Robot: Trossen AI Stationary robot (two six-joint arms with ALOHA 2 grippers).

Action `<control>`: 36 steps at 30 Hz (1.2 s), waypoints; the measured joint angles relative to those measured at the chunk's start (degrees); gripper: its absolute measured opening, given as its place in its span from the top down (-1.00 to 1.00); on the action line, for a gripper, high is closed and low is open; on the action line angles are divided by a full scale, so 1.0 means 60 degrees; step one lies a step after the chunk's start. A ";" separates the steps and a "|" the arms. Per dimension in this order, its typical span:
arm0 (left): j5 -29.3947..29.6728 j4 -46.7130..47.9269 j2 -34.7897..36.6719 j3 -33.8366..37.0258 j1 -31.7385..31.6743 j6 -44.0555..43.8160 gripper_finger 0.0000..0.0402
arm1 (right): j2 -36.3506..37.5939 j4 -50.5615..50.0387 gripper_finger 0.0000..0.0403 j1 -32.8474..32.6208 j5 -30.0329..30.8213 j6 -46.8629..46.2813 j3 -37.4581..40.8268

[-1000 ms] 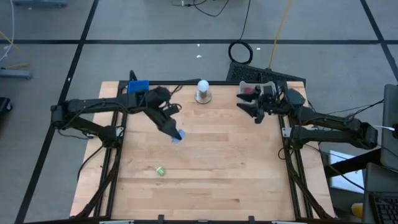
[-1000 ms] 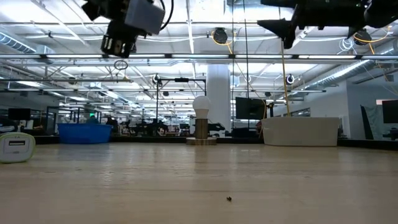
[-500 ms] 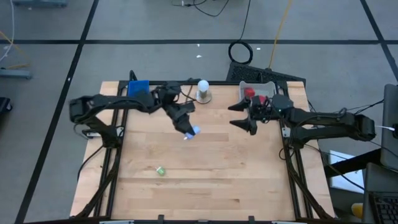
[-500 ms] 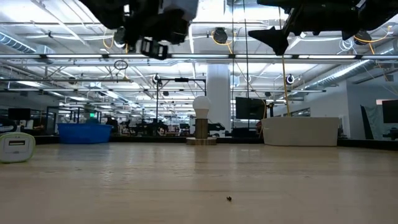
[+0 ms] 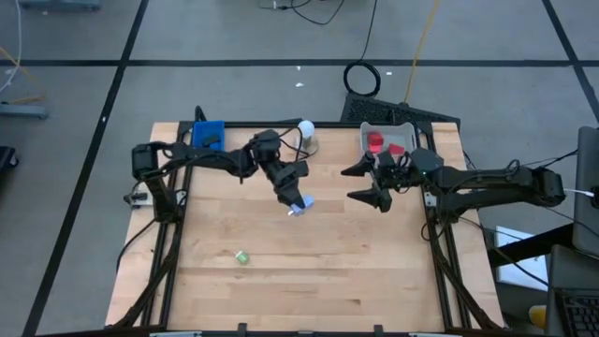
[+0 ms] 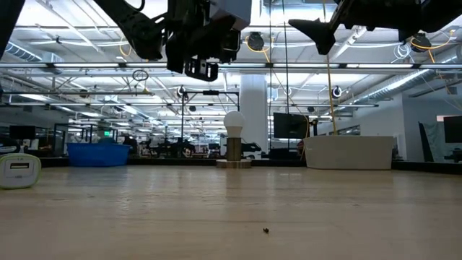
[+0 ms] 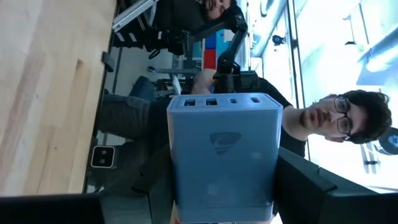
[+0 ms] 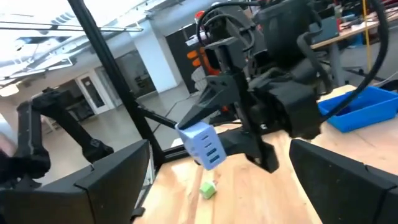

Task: Pick & Place Office items
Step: Put the blue charger adapter into the gray bin

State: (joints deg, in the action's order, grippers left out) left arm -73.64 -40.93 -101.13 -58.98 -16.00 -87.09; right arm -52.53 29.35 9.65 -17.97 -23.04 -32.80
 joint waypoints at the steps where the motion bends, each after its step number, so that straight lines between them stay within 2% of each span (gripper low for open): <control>1: 0.0001 0.0011 -0.0002 -0.0060 -0.0002 0.0069 -0.04 | -0.0013 0.0007 -0.89 -0.0070 0.0051 -0.0028 0.0000; 9: -0.0051 -0.0020 0.0013 -0.0968 -0.0009 0.0330 -0.04 | -0.0652 0.0667 -0.88 -0.0733 0.0999 0.0228 0.0000; 17: -0.0166 0.0068 0.0016 -0.1278 0.0011 0.0389 -0.04 | -0.1796 0.2114 -0.88 -0.1191 0.0960 -0.0325 -0.0004; 21: -0.0205 0.0084 0.0016 -0.1278 0.0096 0.0353 -0.04 | -0.2144 0.2039 -0.88 -0.1391 0.0847 -0.0100 -0.0389; 29: -0.0246 0.0106 0.0016 -0.1278 0.0333 0.0236 -0.04 | -0.3094 0.1284 -0.88 -0.1505 -0.0053 0.0590 -0.1643; 36: -0.0246 0.0099 0.0016 -0.1278 0.0573 0.0171 -0.04 | -0.3584 0.1291 -0.88 -0.1509 -0.0056 0.0992 -0.2126</control>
State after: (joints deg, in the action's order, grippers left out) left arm -75.11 -40.34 -101.03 -66.65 -12.56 -86.06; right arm -74.04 37.10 0.60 -18.31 -17.09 -45.55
